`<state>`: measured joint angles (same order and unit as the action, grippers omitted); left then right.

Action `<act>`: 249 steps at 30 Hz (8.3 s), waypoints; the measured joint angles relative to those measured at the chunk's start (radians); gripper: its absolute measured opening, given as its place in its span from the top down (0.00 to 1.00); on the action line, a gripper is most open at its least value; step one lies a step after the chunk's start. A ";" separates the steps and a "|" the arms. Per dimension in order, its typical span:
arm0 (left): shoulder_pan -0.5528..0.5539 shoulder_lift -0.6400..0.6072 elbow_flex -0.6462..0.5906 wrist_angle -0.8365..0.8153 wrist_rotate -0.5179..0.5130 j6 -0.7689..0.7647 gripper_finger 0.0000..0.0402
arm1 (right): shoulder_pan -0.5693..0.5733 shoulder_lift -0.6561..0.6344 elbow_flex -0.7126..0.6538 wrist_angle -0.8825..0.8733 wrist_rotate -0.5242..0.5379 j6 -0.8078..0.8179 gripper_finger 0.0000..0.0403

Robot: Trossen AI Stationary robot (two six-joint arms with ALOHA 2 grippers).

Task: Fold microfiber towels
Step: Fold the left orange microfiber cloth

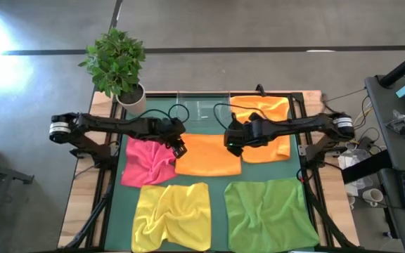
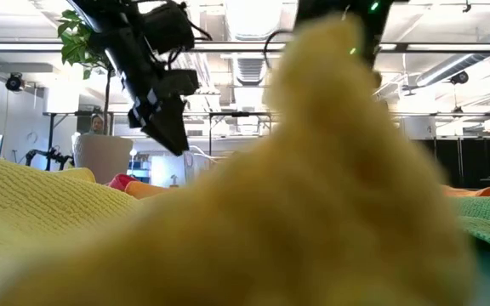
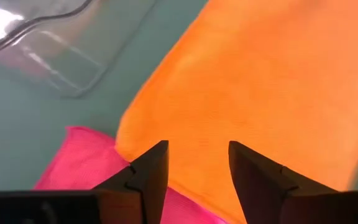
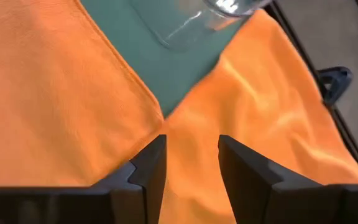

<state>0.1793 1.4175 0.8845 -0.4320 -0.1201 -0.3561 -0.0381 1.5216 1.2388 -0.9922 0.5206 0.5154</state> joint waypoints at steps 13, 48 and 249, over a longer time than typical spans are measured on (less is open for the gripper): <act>-0.052 -0.023 -0.014 0.073 0.026 0.005 0.62 | 0.135 -0.185 -0.138 0.078 -0.103 0.239 0.66; -0.091 0.317 -0.034 0.326 0.124 -0.101 0.62 | 0.184 0.186 -0.250 0.572 -0.319 0.332 0.66; -0.301 0.315 0.016 0.189 0.060 0.808 0.62 | 0.551 0.169 -0.064 0.455 -0.161 0.127 0.52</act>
<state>-0.1215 1.7329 0.9005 -0.2428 -0.0601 0.4515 0.5125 1.6905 1.1752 -0.5367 0.3592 0.6428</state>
